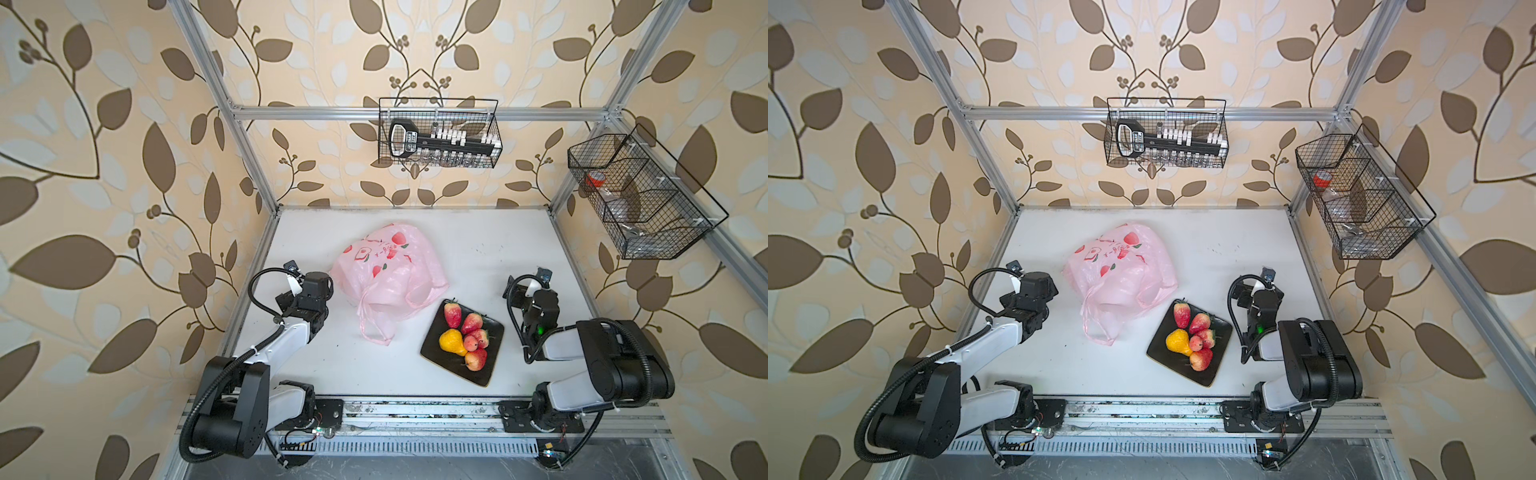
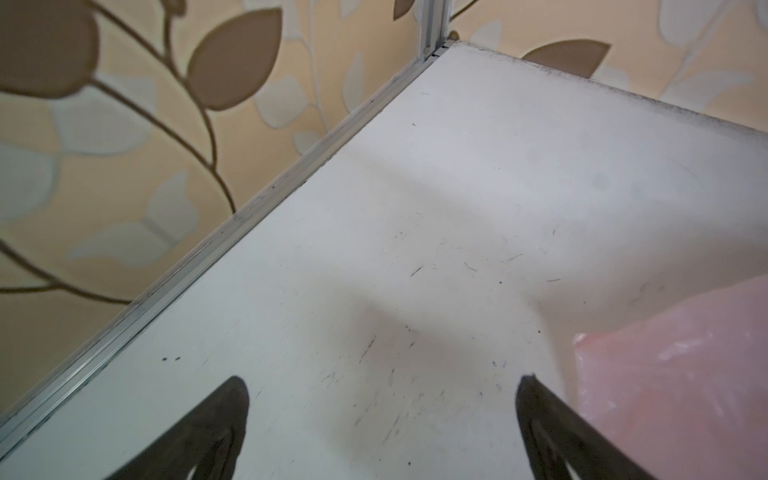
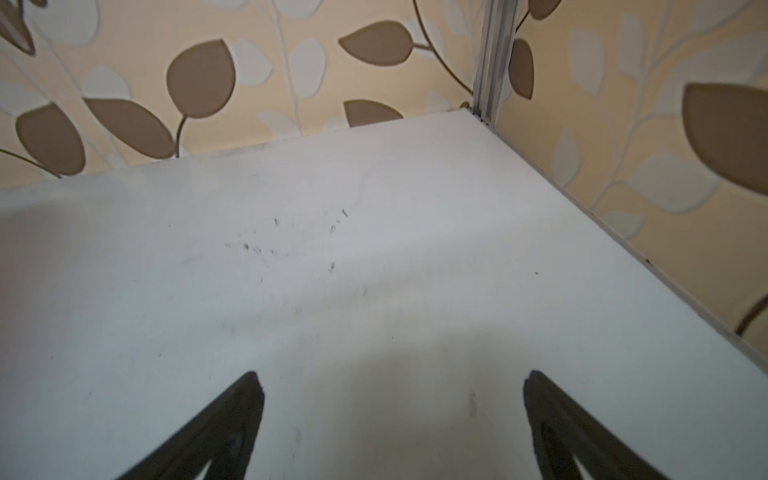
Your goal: Take the fake fruits out of the plastic bag
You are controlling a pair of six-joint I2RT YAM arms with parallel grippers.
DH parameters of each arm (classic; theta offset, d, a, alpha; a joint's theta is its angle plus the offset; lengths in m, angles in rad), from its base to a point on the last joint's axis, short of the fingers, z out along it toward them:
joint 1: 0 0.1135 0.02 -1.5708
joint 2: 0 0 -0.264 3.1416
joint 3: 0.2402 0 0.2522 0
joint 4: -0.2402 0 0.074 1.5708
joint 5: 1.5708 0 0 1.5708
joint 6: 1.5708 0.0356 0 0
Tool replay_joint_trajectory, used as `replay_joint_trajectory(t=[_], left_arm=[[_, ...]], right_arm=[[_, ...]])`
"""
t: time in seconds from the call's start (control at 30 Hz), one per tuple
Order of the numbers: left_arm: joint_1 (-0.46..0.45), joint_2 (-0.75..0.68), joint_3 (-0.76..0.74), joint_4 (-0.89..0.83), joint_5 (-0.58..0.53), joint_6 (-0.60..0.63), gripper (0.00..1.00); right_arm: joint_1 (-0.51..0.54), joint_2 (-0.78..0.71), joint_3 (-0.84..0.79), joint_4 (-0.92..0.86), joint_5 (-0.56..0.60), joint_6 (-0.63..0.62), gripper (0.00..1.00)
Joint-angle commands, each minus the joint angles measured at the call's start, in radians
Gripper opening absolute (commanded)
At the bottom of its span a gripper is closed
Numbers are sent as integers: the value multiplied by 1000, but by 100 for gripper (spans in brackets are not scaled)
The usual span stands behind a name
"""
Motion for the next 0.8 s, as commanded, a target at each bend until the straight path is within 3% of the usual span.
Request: replay_joint_trajectory(t=[0.0, 0.1, 0.3, 0.5, 0.57, 0.63, 0.77], left_arm=[[9, 24, 2, 259, 55, 153, 99], [26, 73, 0, 352, 105, 242, 99], [90, 100, 60, 256, 277, 239, 99], [168, 101, 94, 157, 515, 212, 99], [169, 48, 50, 124, 536, 223, 99], [168, 9, -27, 194, 524, 231, 99], [169, 38, -84, 313, 501, 253, 99]], right_arm=[[-4, 16, 0, 167, -45, -23, 98], [0, 0, 11, 118, -35, -19, 99], [2, 2, 16, 104, -30, -19, 99], [2, 3, 20, 100, -29, -19, 99], [2, 3, 20, 100, -29, -19, 99], [2, 3, 20, 100, -29, -18, 99], [1, 3, 20, 98, -29, -19, 99]])
